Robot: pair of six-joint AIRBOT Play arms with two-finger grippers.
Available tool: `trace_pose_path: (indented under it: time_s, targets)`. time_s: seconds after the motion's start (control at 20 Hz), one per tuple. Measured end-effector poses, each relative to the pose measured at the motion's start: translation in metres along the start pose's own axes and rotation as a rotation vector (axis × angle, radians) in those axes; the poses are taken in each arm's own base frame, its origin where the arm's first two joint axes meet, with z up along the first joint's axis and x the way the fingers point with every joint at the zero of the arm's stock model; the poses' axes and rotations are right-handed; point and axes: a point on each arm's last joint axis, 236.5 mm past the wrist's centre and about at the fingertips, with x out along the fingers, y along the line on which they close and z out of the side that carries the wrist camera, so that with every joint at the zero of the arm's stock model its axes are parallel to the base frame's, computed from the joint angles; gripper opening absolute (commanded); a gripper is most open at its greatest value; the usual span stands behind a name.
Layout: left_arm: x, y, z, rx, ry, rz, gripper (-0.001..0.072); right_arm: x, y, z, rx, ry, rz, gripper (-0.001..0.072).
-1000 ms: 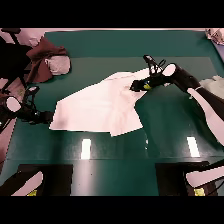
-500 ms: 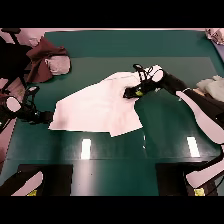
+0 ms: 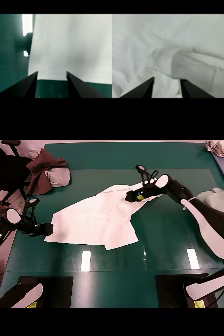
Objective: Fold the shirts.
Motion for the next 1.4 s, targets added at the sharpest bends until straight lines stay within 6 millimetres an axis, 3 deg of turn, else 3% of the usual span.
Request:
trace_pose_path:
  time_s: [0.2, 0.6, 0.7, 0.75, 0.8, 1.0, 1.25, 1.35, 1.4]
  targets:
    - [0.000, 0.000, 0.000, 0.000, -0.002, 0.000, 0.0417, 0.005, -0.009, 0.000, 0.017, 0.004, -0.006, 0.0535]
    - [0.000, 0.000, 0.001, 0.000, -0.006, 0.000, 0.0417, 0.050, 0.012, -0.023, -0.015, 0.059, 0.011, 0.0534]
    - [0.000, 0.000, 0.001, 0.000, -0.005, 0.000, 0.0417, 0.058, 0.013, -0.024, -0.025, 0.051, 0.008, 0.0493]
    - [0.000, 0.000, 0.001, 0.000, -0.005, 0.000, 0.0417, 0.060, 0.014, -0.023, -0.028, 0.043, 0.006, 0.0431]
    - [0.000, 0.000, 0.001, 0.000, -0.005, 0.000, 0.0417, 0.062, 0.014, -0.023, -0.030, 0.040, 0.005, 0.0293]
    - [0.000, 0.000, 0.002, 0.000, -0.007, 0.001, 0.0418, 0.062, 0.016, -0.020, -0.036, 0.029, 0.004, 0.0019]
    - [0.007, 0.015, -0.005, 0.028, 0.035, 0.057, 0.0439, 0.043, 0.020, -0.006, -0.047, -0.014, 0.007, 0.0018]
    - [0.017, 0.024, -0.011, 0.046, 0.085, 0.092, 0.0624, 0.034, 0.017, -0.004, -0.044, -0.010, 0.008, 0.0018]
    - [0.022, 0.028, -0.014, 0.051, 0.107, 0.102, 0.0625, 0.030, 0.015, -0.005, -0.038, 0.000, 0.009, 0.0019]
